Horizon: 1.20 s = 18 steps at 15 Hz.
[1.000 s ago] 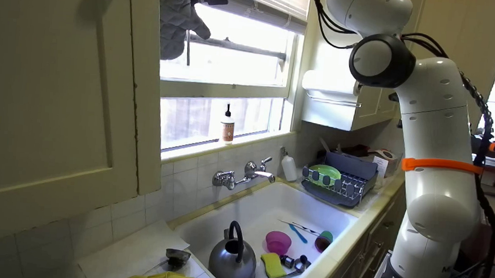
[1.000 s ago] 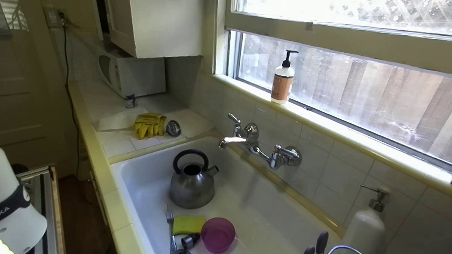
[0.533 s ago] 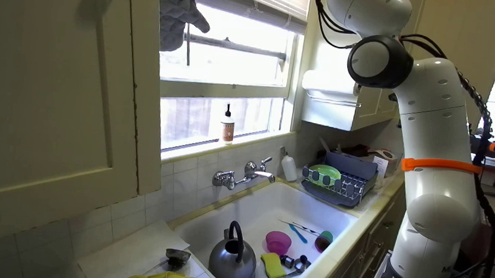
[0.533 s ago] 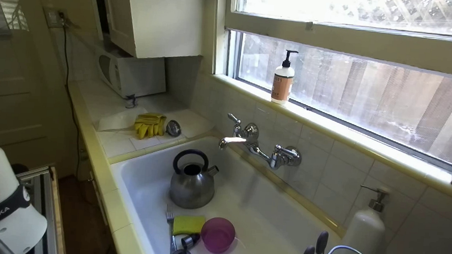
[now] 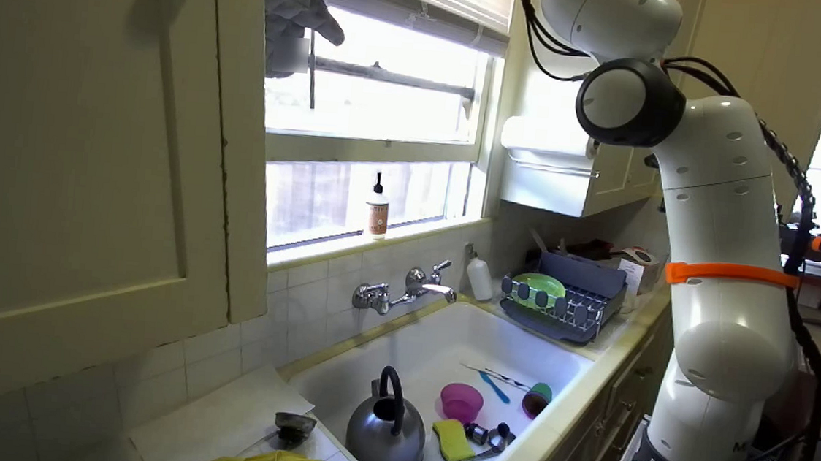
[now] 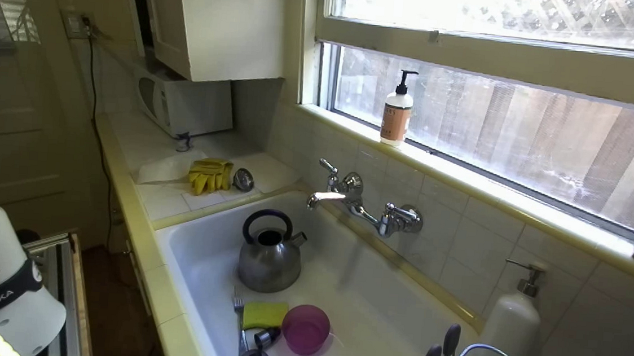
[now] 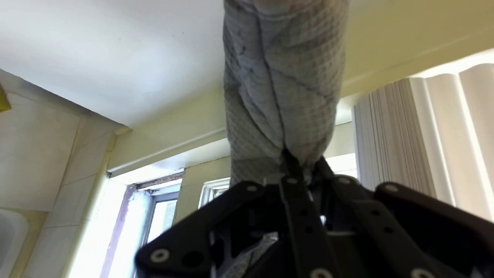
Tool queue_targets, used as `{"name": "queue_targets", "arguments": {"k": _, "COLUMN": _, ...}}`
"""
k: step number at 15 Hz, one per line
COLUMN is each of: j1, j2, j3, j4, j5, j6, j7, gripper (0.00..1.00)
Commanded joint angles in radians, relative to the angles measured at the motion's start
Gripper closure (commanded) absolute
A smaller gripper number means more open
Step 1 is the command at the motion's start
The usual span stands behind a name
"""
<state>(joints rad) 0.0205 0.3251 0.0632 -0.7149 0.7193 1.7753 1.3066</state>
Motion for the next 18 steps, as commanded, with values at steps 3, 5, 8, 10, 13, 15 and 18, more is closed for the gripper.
{"name": "queue_targets", "arguments": {"k": 3, "j1": 0.0, "j2": -0.017, "j3": 0.013, "j4": -0.046, "j5": 0.019, "j6": 0.041, "j7": -0.053, "gripper": 0.97}}
{"name": "queue_targets", "arguments": {"k": 5, "j1": -0.004, "j2": -0.02, "j3": 0.016, "j4": -0.051, "j5": 0.021, "j6": 0.026, "j7": -0.066, "gripper": 0.97}}
{"name": "queue_targets", "arguments": {"k": 8, "j1": -0.01, "j2": -0.019, "j3": 0.022, "j4": -0.045, "j5": 0.028, "j6": -0.001, "j7": -0.071, "gripper": 0.97}}
{"name": "queue_targets", "arguments": {"k": 10, "j1": -0.011, "j2": -0.018, "j3": 0.024, "j4": -0.037, "j5": 0.026, "j6": -0.018, "j7": -0.073, "gripper": 0.97}}
{"name": "queue_targets", "arguments": {"k": 13, "j1": -0.011, "j2": -0.017, "j3": 0.025, "j4": -0.031, "j5": 0.017, "j6": -0.059, "j7": -0.074, "gripper": 0.97}}
{"name": "queue_targets", "arguments": {"k": 15, "j1": -0.012, "j2": -0.014, "j3": 0.025, "j4": -0.025, "j5": 0.018, "j6": -0.081, "j7": -0.077, "gripper": 0.97}}
{"name": "queue_targets", "arguments": {"k": 18, "j1": -0.013, "j2": -0.009, "j3": 0.024, "j4": -0.013, "j5": 0.017, "j6": -0.102, "j7": -0.084, "gripper": 0.97}}
